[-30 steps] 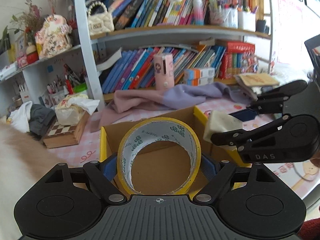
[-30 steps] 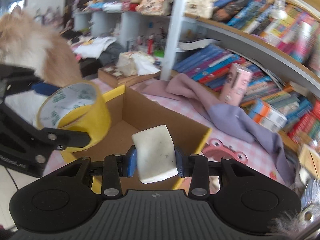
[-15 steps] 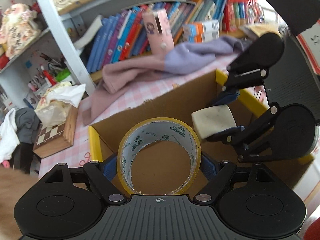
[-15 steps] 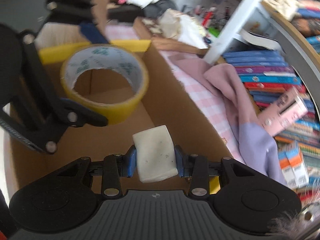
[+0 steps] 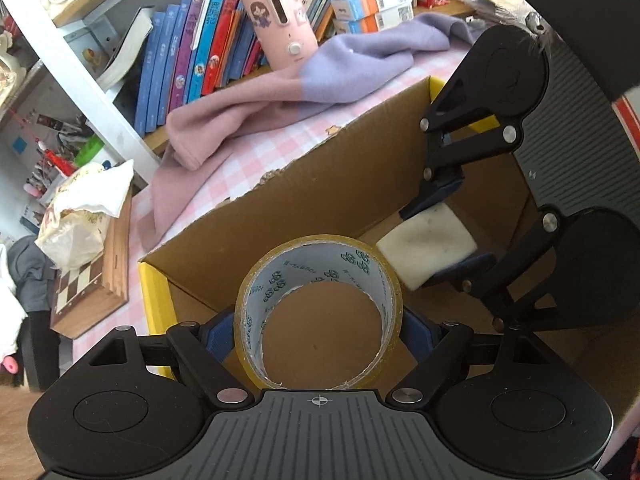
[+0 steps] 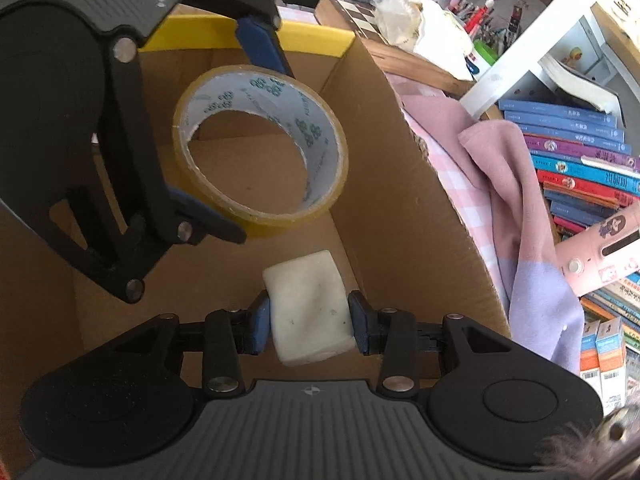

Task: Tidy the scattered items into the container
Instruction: 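Lower the tape roll and soap bar into the box and open both tools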

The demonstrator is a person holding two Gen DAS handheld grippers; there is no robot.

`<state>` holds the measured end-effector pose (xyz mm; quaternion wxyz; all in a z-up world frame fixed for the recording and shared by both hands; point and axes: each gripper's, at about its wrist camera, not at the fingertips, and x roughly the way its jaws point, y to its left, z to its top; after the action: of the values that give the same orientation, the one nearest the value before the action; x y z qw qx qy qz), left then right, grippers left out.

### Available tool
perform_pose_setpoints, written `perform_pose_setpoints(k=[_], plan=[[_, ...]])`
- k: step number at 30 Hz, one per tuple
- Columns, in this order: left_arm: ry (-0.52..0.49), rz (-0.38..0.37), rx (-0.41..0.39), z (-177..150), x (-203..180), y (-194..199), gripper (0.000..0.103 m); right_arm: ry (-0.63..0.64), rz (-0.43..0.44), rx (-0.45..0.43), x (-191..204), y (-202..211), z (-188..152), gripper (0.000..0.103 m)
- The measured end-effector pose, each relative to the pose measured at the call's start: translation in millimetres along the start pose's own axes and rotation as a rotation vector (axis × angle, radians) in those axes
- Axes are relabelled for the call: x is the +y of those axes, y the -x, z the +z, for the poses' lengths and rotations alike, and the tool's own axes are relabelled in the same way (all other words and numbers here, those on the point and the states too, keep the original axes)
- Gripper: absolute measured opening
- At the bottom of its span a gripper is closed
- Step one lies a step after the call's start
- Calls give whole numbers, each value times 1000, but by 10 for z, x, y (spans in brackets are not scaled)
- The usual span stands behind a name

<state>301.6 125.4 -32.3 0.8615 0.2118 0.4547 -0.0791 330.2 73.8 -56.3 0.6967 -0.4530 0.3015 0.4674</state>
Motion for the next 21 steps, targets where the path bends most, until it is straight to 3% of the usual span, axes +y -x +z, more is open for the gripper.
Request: perform_pose_setpoints(k=[9,11,15,21], plan=[[-8,8,12,-26,14,-68,87,-13,-9,-6,-19,7,-9,54],[-11,25,-16,-25,13,-31,89,-16,-9,-7,-19,18,-12,58],[-1,58,-73,27,27,99,92,-22,-49,-40,-10,92,16,81],[62,91,-181,32,22,460,92,-80,-132,-134,-6,389,21,85]])
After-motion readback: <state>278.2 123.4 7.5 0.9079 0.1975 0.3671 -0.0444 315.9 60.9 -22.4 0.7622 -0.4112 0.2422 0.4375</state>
